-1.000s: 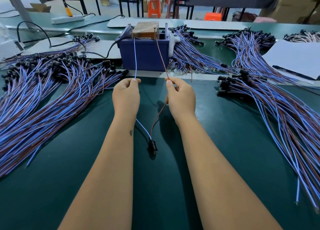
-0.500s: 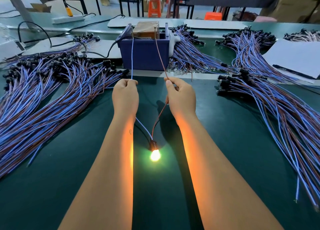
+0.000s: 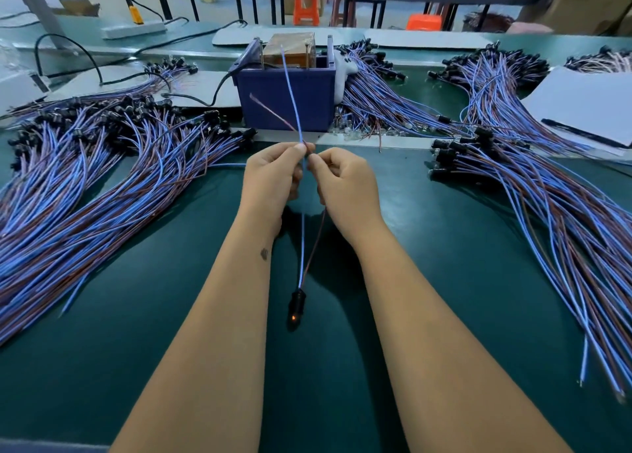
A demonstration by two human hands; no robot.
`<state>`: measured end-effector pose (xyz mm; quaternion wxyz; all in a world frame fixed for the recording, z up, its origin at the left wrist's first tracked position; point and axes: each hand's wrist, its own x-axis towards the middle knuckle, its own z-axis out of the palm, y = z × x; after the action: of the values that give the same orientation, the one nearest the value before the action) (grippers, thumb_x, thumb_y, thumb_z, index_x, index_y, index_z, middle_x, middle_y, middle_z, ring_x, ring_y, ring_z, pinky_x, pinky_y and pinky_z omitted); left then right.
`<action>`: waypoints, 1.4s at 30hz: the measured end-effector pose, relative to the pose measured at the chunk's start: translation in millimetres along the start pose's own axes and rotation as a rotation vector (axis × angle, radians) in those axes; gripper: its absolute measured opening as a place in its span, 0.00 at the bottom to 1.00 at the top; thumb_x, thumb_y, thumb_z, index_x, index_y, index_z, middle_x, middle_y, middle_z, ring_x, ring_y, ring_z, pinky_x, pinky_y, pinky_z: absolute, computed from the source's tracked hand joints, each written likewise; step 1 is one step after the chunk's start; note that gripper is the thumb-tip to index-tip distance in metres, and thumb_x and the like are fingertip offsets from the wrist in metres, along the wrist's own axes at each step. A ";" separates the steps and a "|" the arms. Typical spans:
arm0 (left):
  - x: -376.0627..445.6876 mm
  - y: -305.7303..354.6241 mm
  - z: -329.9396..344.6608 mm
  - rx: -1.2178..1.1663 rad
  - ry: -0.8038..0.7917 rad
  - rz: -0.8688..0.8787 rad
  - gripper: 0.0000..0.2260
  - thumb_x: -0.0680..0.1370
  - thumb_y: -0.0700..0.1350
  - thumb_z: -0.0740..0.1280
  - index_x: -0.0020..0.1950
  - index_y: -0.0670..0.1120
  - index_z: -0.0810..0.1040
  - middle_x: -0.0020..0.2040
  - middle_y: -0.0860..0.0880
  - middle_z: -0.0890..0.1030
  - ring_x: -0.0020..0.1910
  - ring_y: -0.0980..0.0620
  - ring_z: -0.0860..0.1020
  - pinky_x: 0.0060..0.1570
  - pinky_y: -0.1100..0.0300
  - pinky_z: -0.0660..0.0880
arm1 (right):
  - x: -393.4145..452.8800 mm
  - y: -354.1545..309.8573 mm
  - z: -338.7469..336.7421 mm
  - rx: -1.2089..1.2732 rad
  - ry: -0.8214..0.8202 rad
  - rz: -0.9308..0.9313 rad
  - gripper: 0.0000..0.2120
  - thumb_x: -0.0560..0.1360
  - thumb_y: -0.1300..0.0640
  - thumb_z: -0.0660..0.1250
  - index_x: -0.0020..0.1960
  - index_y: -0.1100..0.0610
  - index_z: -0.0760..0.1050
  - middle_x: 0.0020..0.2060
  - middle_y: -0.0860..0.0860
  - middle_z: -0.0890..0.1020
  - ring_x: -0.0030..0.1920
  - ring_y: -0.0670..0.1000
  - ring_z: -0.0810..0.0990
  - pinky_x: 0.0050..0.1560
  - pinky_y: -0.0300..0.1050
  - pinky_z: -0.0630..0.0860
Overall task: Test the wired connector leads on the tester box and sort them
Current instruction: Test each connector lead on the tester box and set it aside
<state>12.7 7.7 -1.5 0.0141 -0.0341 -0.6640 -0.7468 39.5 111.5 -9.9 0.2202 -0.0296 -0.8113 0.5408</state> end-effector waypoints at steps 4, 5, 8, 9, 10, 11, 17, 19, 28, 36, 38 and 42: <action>-3.4 1.8 2.0 -0.037 -0.053 -0.015 0.10 0.80 0.44 0.64 0.41 0.46 0.82 0.25 0.53 0.68 0.22 0.57 0.62 0.22 0.67 0.59 | -2.6 -3.0 -0.4 0.017 -0.054 0.019 0.13 0.78 0.53 0.65 0.35 0.51 0.76 0.23 0.42 0.72 0.29 0.46 0.69 0.35 0.46 0.68; -3.7 2.2 1.2 -0.048 -0.041 -0.022 0.10 0.80 0.43 0.65 0.39 0.46 0.80 0.25 0.53 0.68 0.22 0.57 0.62 0.22 0.67 0.59 | -3.2 -4.6 -1.2 0.061 -0.066 0.034 0.14 0.78 0.54 0.65 0.34 0.51 0.75 0.22 0.43 0.71 0.28 0.47 0.68 0.35 0.45 0.67; -2.8 5.0 -2.5 -0.176 0.042 -0.047 0.11 0.80 0.40 0.64 0.38 0.46 0.73 0.24 0.53 0.71 0.22 0.56 0.65 0.25 0.64 0.63 | -4.5 -9.6 -7.5 0.207 -0.155 0.105 0.16 0.78 0.55 0.68 0.31 0.53 0.75 0.19 0.43 0.66 0.23 0.44 0.63 0.27 0.37 0.64; -2.2 6.4 -4.6 -0.228 0.069 -0.052 0.11 0.80 0.40 0.64 0.38 0.46 0.72 0.24 0.53 0.72 0.23 0.56 0.67 0.26 0.64 0.66 | -5.0 -9.9 -10.5 0.194 -0.212 0.113 0.15 0.77 0.54 0.69 0.32 0.53 0.77 0.18 0.42 0.66 0.22 0.42 0.62 0.26 0.34 0.61; -1.4 7.7 -6.5 -0.276 0.094 -0.056 0.11 0.81 0.39 0.63 0.39 0.47 0.71 0.25 0.54 0.74 0.23 0.56 0.70 0.27 0.64 0.69 | -5.7 -10.2 -12.8 0.154 -0.275 0.113 0.12 0.76 0.54 0.71 0.34 0.54 0.79 0.17 0.41 0.65 0.21 0.42 0.62 0.24 0.31 0.60; -0.6 8.9 -8.8 -0.330 0.116 -0.066 0.10 0.81 0.39 0.63 0.40 0.47 0.71 0.25 0.53 0.75 0.24 0.57 0.72 0.27 0.64 0.71 | -6.6 -10.2 -14.8 0.114 -0.329 0.112 0.10 0.75 0.55 0.72 0.36 0.57 0.81 0.17 0.41 0.65 0.20 0.42 0.62 0.24 0.29 0.58; -3.6 14.4 -14.0 -0.755 0.063 -0.177 0.10 0.81 0.46 0.65 0.40 0.45 0.76 0.31 0.51 0.80 0.30 0.56 0.79 0.31 0.64 0.77 | -3.6 -6.3 -12.0 -0.016 -0.139 0.080 0.08 0.76 0.55 0.71 0.41 0.59 0.82 0.25 0.46 0.73 0.27 0.44 0.70 0.34 0.41 0.69; -4.9 13.5 -8.6 -0.641 0.037 -0.168 0.11 0.82 0.48 0.63 0.40 0.47 0.75 0.31 0.52 0.81 0.30 0.56 0.79 0.30 0.64 0.76 | -2.6 -4.8 -14.4 -0.141 0.078 0.025 0.08 0.77 0.52 0.68 0.44 0.55 0.81 0.29 0.49 0.77 0.33 0.52 0.78 0.38 0.47 0.74; -16.5 -11.1 19.1 0.364 -0.140 0.163 0.08 0.78 0.37 0.66 0.47 0.46 0.83 0.35 0.49 0.80 0.36 0.54 0.77 0.45 0.58 0.76 | 6.3 -14.2 -33.1 0.316 0.492 0.046 0.12 0.70 0.61 0.60 0.45 0.54 0.81 0.39 0.48 0.83 0.44 0.52 0.82 0.46 0.45 0.77; -49.8 -7.0 55.6 0.729 -0.396 0.493 0.06 0.72 0.36 0.67 0.43 0.44 0.83 0.39 0.47 0.83 0.41 0.45 0.78 0.43 0.52 0.76 | 20.0 4.3 -61.2 0.017 0.519 0.119 0.16 0.75 0.70 0.59 0.44 0.52 0.79 0.39 0.47 0.80 0.44 0.54 0.82 0.46 0.44 0.76; -58.6 -6.1 65.2 0.743 -0.507 0.578 0.06 0.70 0.36 0.68 0.44 0.43 0.82 0.39 0.48 0.81 0.42 0.43 0.79 0.42 0.47 0.76 | 22.6 10.3 -81.9 -0.083 0.468 0.148 0.16 0.74 0.70 0.58 0.41 0.52 0.77 0.39 0.48 0.81 0.43 0.54 0.81 0.44 0.42 0.74; -77.3 -8.2 85.3 0.747 -0.682 0.602 0.12 0.72 0.35 0.68 0.52 0.48 0.84 0.48 0.51 0.83 0.48 0.48 0.80 0.48 0.50 0.76 | 22.8 18.8 -129.1 -0.255 0.360 0.156 0.19 0.69 0.73 0.56 0.43 0.55 0.80 0.41 0.51 0.83 0.45 0.53 0.81 0.46 0.46 0.77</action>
<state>92.0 91.5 -5.1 0.0221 -0.4521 -0.8103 -0.3723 65.7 237.4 21.8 0.3133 -0.2159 -0.8159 0.4354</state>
